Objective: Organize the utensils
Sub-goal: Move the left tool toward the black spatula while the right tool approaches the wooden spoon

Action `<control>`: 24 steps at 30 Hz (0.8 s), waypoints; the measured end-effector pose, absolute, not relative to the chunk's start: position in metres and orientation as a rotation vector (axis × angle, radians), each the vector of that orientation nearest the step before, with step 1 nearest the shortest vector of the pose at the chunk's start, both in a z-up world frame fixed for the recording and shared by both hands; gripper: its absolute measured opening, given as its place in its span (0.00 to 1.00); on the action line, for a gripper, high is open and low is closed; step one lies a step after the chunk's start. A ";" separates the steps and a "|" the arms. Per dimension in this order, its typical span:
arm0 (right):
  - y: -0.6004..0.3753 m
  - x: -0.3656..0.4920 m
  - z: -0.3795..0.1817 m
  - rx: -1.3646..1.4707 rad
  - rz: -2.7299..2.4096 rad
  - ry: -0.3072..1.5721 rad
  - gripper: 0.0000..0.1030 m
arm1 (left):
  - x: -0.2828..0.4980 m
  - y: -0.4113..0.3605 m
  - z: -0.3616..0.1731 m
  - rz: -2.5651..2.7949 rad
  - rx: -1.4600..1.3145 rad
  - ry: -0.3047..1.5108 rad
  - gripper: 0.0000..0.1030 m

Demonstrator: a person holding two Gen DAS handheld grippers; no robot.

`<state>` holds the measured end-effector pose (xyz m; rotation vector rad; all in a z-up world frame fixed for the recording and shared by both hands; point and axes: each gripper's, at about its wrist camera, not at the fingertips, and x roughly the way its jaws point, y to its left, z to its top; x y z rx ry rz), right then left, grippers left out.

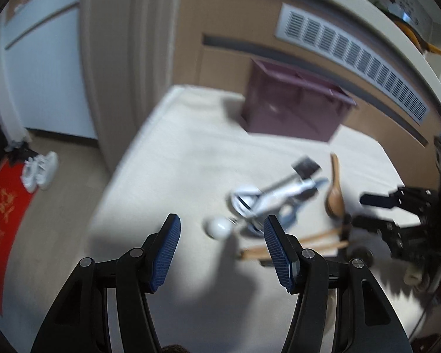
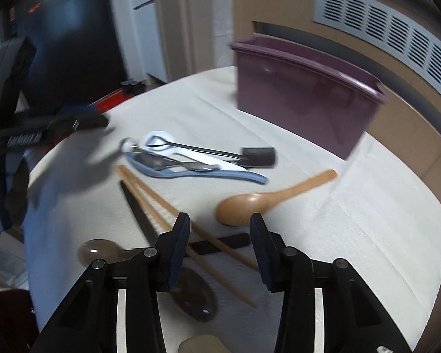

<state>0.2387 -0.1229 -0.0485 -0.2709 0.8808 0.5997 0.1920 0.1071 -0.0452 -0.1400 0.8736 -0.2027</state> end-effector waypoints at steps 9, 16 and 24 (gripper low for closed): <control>-0.146 0.235 -0.048 -0.254 0.545 0.851 0.39 | 0.203 0.110 -0.064 -0.132 -0.450 0.979 0.58; -0.157 0.243 -0.043 -0.221 0.529 0.809 0.39 | 0.228 0.089 -0.062 -0.140 -0.446 0.994 0.58; -0.172 0.274 -0.047 -0.147 0.485 0.866 0.39 | 0.258 0.036 -0.013 -0.351 -0.028 0.852 0.58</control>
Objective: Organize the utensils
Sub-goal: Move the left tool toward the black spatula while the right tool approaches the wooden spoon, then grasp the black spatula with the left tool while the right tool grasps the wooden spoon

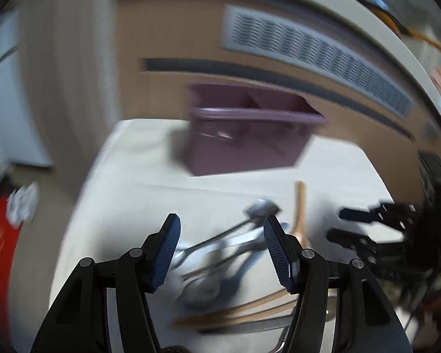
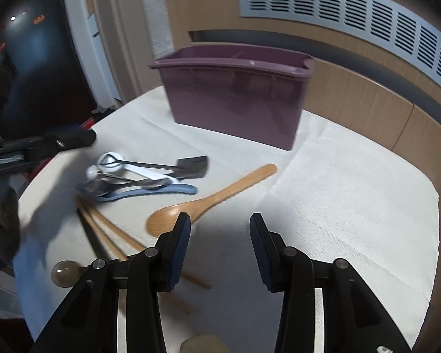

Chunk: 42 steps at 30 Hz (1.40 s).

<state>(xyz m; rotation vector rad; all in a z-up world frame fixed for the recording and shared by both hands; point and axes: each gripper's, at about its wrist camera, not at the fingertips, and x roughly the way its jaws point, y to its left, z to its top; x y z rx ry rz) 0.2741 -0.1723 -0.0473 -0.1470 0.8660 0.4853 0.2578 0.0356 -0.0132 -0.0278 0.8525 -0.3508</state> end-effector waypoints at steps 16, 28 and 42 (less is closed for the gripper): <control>-0.189 0.299 -0.051 -0.048 0.463 0.915 0.39 | 0.337 -0.005 -0.069 -0.313 0.267 0.984 0.60; -0.131 0.332 -0.071 -0.129 0.416 0.960 0.37 | 0.321 0.043 -0.060 -0.453 0.135 0.972 0.60; -0.187 0.295 -0.073 -0.185 0.397 0.917 0.36 | 0.353 0.058 -0.076 -0.283 0.191 1.013 0.61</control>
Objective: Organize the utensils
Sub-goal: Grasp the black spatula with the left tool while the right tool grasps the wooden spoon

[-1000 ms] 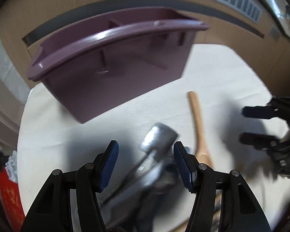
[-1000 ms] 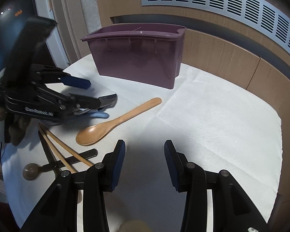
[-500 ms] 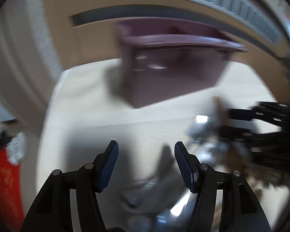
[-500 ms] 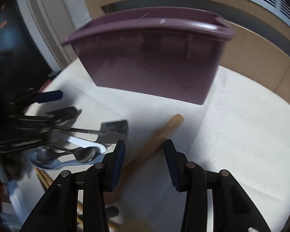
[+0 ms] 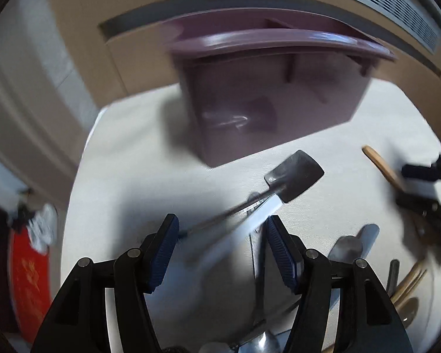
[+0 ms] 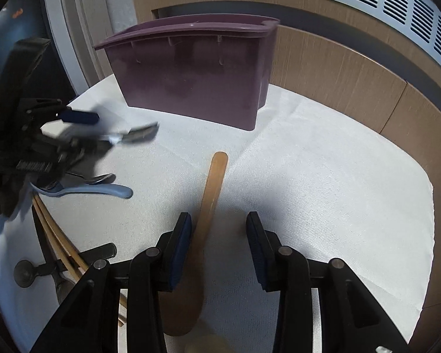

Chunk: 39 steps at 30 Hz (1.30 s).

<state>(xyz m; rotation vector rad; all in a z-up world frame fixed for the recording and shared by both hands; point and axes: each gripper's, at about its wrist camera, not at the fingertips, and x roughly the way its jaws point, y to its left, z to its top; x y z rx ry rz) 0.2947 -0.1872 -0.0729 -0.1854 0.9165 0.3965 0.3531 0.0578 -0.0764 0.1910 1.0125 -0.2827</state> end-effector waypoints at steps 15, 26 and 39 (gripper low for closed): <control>-0.195 0.300 -0.076 -0.093 0.429 0.894 0.40 | 0.367 0.081 -0.066 -0.439 0.057 1.075 0.61; -0.192 0.297 -0.076 -0.111 0.437 0.894 0.45 | 0.330 0.052 -0.047 -0.480 0.104 1.051 0.61; -0.194 0.295 -0.077 -0.107 0.433 0.890 0.45 | 0.383 0.027 -0.070 -0.426 0.125 1.062 0.61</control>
